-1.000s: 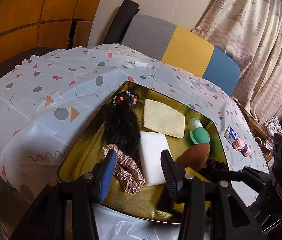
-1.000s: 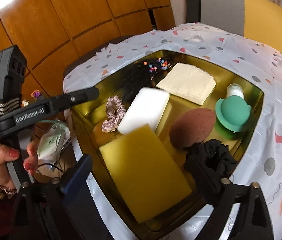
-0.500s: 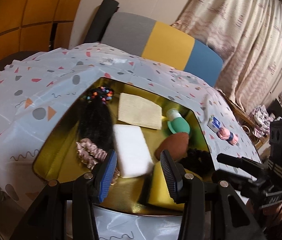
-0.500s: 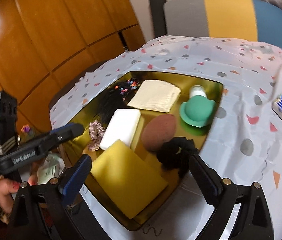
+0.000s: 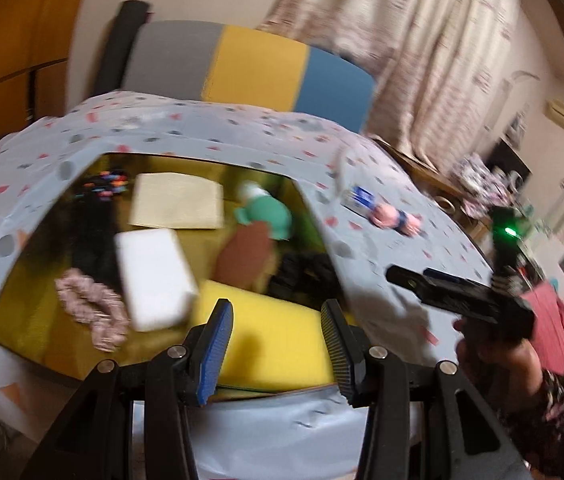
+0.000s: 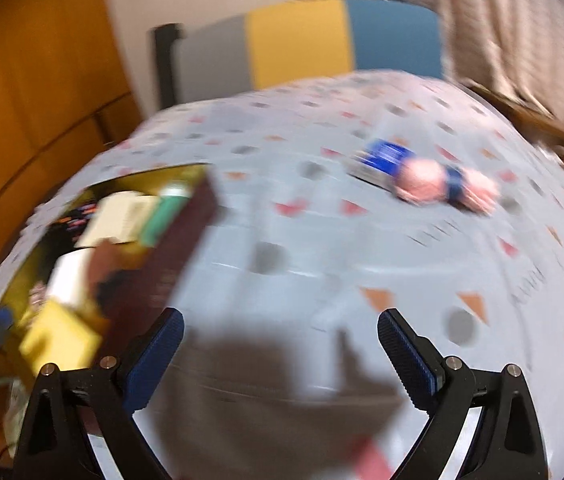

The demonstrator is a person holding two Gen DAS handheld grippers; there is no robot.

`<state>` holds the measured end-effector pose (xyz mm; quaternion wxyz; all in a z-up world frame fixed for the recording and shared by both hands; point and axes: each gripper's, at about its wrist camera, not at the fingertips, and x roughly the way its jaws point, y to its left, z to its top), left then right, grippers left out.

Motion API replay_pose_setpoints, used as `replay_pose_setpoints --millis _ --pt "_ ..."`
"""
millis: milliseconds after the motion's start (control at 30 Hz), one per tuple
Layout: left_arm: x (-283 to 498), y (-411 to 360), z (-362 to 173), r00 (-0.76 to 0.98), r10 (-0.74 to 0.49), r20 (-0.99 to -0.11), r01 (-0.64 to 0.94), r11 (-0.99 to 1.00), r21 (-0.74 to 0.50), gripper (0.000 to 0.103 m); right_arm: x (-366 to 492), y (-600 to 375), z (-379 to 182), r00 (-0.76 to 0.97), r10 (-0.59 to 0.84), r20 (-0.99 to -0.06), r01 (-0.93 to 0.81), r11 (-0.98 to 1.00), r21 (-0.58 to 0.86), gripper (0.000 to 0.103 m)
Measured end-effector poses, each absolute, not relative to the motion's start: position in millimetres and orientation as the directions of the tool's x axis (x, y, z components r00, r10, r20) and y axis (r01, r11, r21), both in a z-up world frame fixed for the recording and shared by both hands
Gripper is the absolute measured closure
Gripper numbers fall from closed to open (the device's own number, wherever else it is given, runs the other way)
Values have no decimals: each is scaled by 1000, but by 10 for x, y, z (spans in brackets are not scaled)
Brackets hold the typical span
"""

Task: Organize soft objects
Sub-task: 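Reach the right gripper to the pink towel roll and grasp its blue band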

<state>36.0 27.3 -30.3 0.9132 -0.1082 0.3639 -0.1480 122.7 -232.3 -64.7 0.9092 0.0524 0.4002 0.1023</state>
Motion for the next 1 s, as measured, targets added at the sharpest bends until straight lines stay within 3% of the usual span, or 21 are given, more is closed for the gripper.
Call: replay_pose_setpoints --millis 200,433,733,1000 --pt "410 -181 -293 631 -416 -654 290 909 -298 57 1317 -2981 -837 641 160 -751 19 975 223 5" --pt "468 -511 -196 604 -455 -654 352 889 -293 57 1527 -3356 -847 621 96 -778 58 984 167 5" --pt "472 -665 -208 575 -453 -681 360 888 -287 57 2540 -3560 -548 630 15 -777 -68 997 -36 4" --pt "547 -626 -212 570 -441 -693 327 896 -302 57 3139 -3320 -762 524 -85 -847 -322 901 -290 5"
